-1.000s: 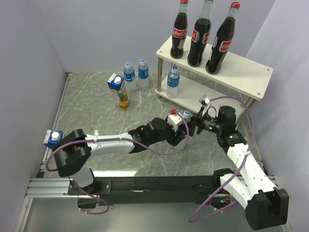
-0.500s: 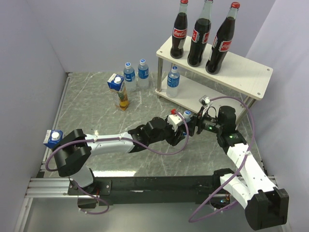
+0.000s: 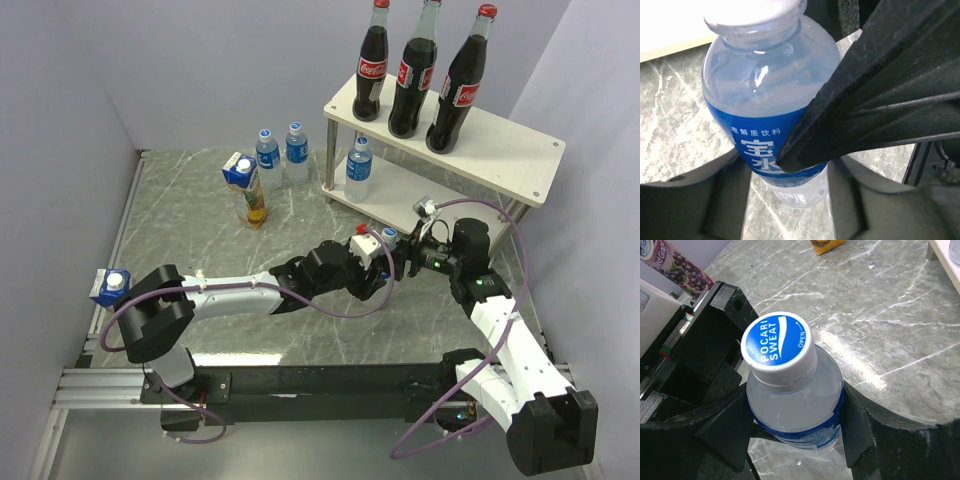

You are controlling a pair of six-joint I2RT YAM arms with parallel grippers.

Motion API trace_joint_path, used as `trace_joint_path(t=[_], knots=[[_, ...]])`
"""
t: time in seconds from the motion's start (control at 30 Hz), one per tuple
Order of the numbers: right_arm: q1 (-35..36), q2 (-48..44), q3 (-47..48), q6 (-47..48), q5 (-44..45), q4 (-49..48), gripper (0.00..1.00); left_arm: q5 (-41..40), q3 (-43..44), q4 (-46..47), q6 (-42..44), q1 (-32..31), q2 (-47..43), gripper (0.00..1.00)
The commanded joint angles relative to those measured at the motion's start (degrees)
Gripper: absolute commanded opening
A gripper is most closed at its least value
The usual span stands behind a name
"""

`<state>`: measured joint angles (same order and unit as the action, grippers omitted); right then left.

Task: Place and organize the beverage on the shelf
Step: Pick up the drink from the center of the board.

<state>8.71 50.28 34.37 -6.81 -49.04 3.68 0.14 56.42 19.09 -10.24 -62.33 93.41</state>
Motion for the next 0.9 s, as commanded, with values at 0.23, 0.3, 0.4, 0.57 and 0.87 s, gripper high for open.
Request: trace_joint_path(t=[0.23, 0.3, 0.4, 0.57, 0.87], knots=[[0.9, -1.9, 4.8, -1.2, -7.8, -5.0, 0.0, 1.4, 2.7, 8.4, -3.5, -0.2, -0.2, 0.76], [1.0, -2.0, 4.8, -0.8, -8.1, -4.9, 0.0, 1.2, 3.2, 7.8, -3.3, 0.0, 0.0, 0.78], [0.9, -2.2, 4.7, -0.1, -8.6, -4.7, 0.0, 0.3, 4.0, 6.8, -3.1, 0.0, 0.6, 0.79], [1.0, -2.3, 5.1, 1.9, -9.1, -3.9, 0.0, 0.0, 4.3, 5.3, -2.3, 0.0, 0.7, 0.76], [0.9, -2.9, 5.4, 6.4, -9.0, -1.0, 0.44, 0.5, 4.8, 4.0, -1.4, 0.0, -0.1, 0.08]])
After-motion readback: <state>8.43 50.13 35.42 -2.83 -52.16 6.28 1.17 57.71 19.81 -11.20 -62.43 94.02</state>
